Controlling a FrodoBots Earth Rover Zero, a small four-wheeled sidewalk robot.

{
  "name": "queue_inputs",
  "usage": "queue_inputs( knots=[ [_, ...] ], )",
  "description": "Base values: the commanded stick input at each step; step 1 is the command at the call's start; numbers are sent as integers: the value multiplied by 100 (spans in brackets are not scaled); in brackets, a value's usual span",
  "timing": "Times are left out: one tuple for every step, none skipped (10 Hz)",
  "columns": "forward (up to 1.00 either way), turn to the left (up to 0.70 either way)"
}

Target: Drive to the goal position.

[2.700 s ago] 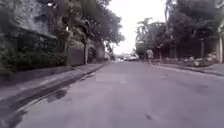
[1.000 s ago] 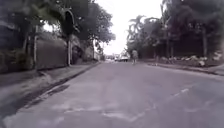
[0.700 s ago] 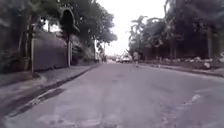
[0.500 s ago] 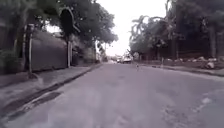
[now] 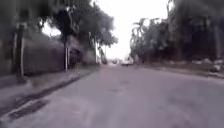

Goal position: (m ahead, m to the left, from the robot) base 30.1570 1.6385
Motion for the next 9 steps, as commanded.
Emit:
queue_inputs(
  knots=[
    [100,0],
    [100,0],
    [100,0],
    [100,0],
    [100,0],
    [100,0],
    [100,0],
    [100,0],
    [100,0]
  ],
)
